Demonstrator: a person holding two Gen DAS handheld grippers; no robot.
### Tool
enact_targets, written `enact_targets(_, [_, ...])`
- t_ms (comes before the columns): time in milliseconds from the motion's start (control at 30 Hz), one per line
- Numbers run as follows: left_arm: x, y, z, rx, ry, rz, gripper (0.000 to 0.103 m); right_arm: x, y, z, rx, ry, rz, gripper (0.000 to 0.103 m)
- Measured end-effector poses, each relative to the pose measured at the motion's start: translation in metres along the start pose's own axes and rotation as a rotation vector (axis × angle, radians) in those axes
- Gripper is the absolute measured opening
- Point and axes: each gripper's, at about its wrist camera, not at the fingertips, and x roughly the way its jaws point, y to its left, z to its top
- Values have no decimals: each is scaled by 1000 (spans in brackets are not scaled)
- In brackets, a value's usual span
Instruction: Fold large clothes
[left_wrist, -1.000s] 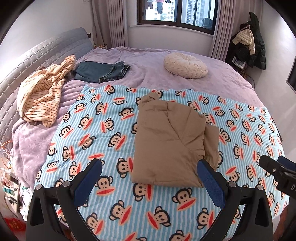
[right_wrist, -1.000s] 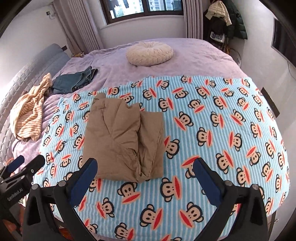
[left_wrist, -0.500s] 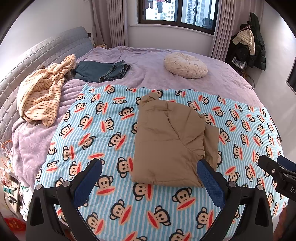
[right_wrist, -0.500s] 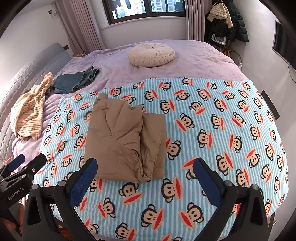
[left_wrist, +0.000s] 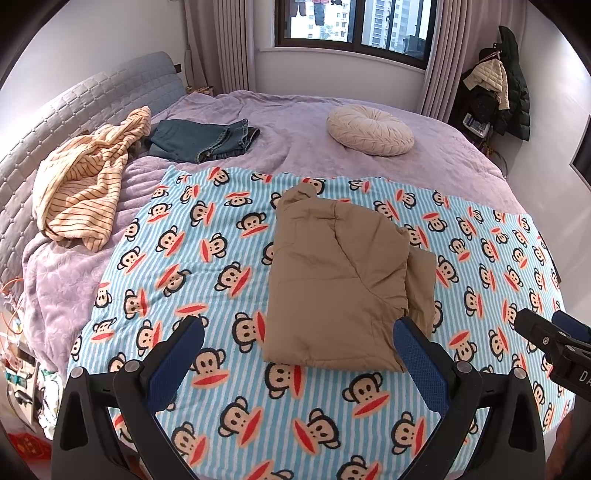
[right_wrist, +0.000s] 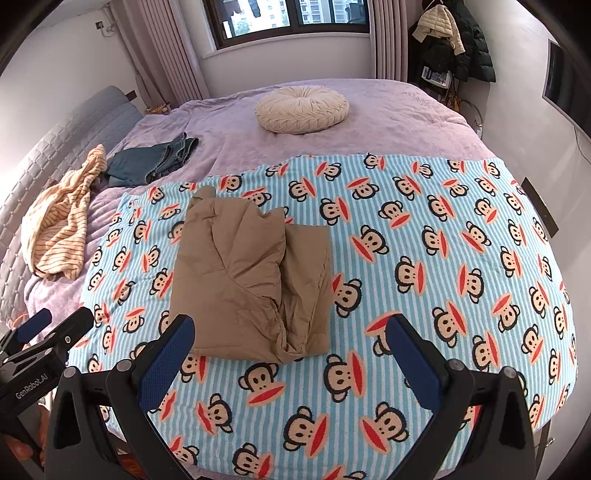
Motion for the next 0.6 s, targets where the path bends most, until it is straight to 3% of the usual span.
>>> enact_targets(600, [0, 0, -1, -2, 1, 1, 103, 0, 2, -3, 3, 2, 2, 103])
